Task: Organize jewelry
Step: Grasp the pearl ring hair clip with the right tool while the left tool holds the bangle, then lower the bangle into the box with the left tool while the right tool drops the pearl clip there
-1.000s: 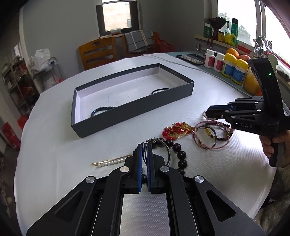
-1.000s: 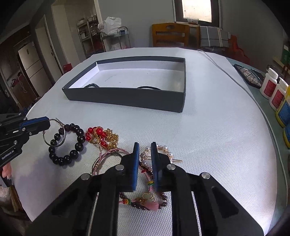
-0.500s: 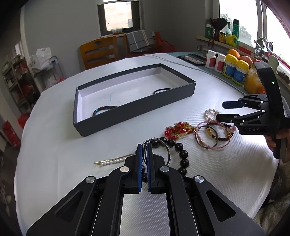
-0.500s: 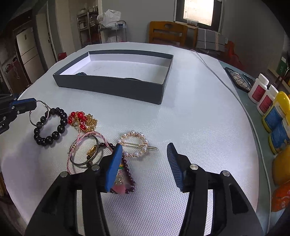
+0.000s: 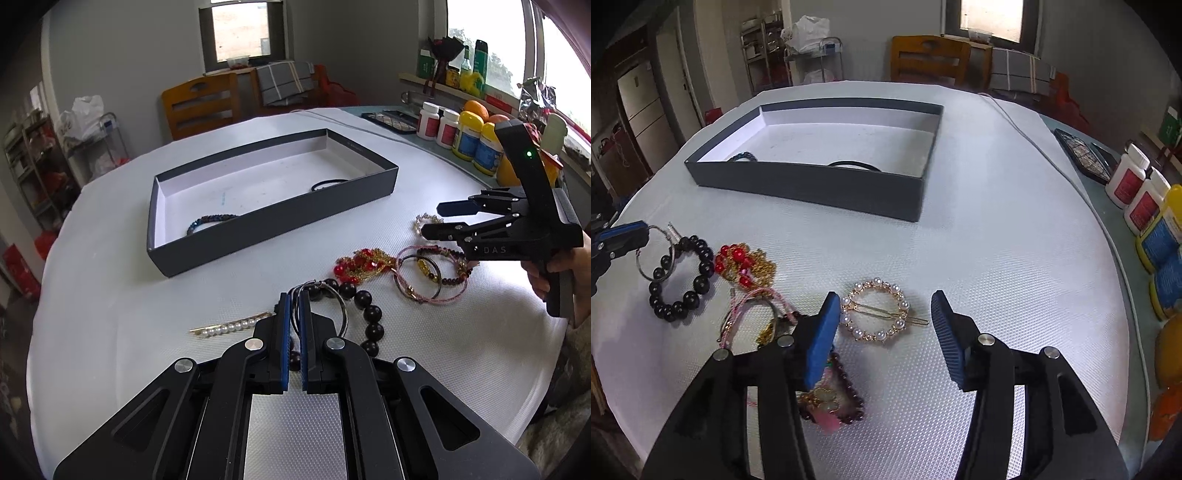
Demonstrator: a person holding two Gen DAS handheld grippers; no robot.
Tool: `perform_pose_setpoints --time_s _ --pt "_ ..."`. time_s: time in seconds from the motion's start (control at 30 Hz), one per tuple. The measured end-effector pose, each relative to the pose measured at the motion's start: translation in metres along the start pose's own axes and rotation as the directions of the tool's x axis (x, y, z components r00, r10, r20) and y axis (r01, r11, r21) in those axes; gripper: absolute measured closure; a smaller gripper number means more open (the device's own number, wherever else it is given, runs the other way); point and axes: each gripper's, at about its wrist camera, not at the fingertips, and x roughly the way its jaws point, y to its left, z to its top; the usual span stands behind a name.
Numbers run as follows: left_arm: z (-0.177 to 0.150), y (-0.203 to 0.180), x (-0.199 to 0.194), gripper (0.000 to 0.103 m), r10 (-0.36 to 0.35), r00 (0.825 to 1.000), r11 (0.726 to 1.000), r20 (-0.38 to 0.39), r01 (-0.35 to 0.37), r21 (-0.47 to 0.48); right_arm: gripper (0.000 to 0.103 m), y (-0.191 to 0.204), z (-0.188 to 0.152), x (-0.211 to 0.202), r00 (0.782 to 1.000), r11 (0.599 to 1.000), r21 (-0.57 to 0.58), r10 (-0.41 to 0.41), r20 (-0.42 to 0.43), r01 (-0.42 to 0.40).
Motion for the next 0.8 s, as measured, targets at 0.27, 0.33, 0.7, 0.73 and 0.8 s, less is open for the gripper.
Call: perform_pose_setpoints --time_s 0.27,0.33,0.7,0.73,0.8 --pt "0.0 0.0 0.0 0.098 -0.002 1.0 1.0 -0.002 0.002 0.0 0.055 0.002 -0.002 0.002 1.0 1.0 -0.028 0.008 -0.005 -0.008" --pt "0.0 0.0 0.001 0.098 -0.002 1.0 1.0 -0.003 0.002 0.001 0.057 0.002 -0.002 0.003 1.0 0.999 -0.03 0.013 -0.006 -0.013" --pt "0.006 0.003 -0.007 0.098 -0.001 1.0 1.0 0.018 0.001 -0.004 0.057 0.005 0.003 -0.015 0.999 0.999 -0.04 -0.017 0.052 0.019" --pt "0.008 0.004 -0.009 0.098 -0.001 1.0 1.0 0.023 0.001 -0.004 0.057 0.006 0.004 -0.018 0.998 0.999 -0.041 -0.018 0.059 0.021" --pt "0.012 0.006 -0.012 0.098 -0.004 1.0 1.0 0.03 0.004 -0.004 0.057 0.008 0.008 -0.024 0.997 0.998 -0.052 -0.017 0.072 0.02"
